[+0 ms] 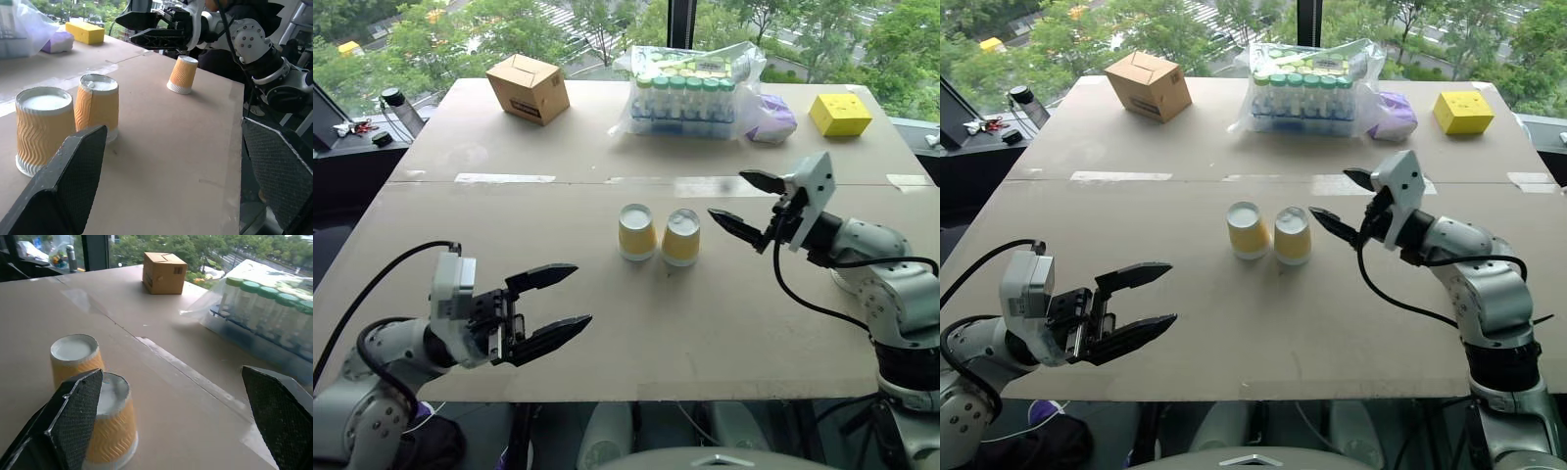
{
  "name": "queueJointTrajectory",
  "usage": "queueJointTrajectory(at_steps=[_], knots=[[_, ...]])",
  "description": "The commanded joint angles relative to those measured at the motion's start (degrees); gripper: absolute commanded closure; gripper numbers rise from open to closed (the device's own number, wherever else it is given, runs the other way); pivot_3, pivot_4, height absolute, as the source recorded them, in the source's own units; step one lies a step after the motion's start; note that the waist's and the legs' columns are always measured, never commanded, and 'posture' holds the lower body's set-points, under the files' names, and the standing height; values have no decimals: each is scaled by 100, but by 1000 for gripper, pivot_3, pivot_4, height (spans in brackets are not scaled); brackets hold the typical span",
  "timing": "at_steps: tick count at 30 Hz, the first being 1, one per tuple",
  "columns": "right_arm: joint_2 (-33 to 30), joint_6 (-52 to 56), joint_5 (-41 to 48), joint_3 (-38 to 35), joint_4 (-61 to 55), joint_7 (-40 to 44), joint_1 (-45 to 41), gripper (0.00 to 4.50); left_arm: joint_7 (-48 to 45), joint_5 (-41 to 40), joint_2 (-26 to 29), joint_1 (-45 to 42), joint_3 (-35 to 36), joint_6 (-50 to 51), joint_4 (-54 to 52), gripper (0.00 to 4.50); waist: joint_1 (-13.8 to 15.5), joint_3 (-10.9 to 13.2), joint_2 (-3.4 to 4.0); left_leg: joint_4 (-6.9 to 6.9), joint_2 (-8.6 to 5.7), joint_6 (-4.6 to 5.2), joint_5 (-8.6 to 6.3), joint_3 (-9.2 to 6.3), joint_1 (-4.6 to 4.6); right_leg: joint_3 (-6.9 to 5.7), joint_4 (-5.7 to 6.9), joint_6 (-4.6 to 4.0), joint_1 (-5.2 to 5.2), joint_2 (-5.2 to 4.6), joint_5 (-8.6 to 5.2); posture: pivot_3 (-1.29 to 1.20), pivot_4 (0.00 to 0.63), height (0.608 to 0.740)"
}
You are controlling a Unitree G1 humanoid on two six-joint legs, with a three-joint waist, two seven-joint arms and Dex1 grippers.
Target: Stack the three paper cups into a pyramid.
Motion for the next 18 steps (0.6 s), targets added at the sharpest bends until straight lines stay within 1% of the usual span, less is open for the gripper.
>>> queueJointTrajectory(at_steps=[1, 4, 6, 8, 11, 18], knots=[[-272, 190, -338, -776, -371, -598, 459, 39, -12, -122, 54, -360, -301, 87, -73, 0, -3, 0, 1, 0, 0, -14, 8, 2, 1, 3, 0, 0, 1, 1, 0, 0, 150, 740], [-258, 459, -637, -1301, -662, -1106, 1180, 39, -123, -64, 4, -753, -627, 101, 191, 0, -43, 0, 4, -5, 8, -16, 9, 5, 4, 11, 1, 0, -2, 15, 0, 0, 150, 740], [-121, 622, -641, -1440, -952, -1281, 1586, 39, -267, 2, 8, -839, -763, 61, 338, 0, -85, 1, 6, -9, 9, -17, 10, 6, 4, 16, 2, 0, -4, 21, 0, 0, 150, 740], [24, 760, -583, -1480, -1176, -1415, 1814, 39, -348, 23, 18, -863, -827, 40, 403, 0, -163, 1, 7, -8, 9, -18, 10, 11, 6, 23, 3, 0, -5, 23, 0, 0, 150, 740], [298, 958, -528, -1570, -1406, -1658, 2018, 39, -460, 46, 40, -912, -893, 32, 458, 0, -205, 1, 6, -8, 11, -17, 10, 21, 15, 34, 5, 0, -4, 26, 0, 0, 150, 740], [911, 966, -467, -1828, -1415, -2121, 2263, 39, -780, 97, 126, -947, -872, -8, 608, 0, -124, 0, 5, -6, 6, -17, 10, 20, 13, 31, 4, 2, -4, 42, -1, 0, 150, 740]])
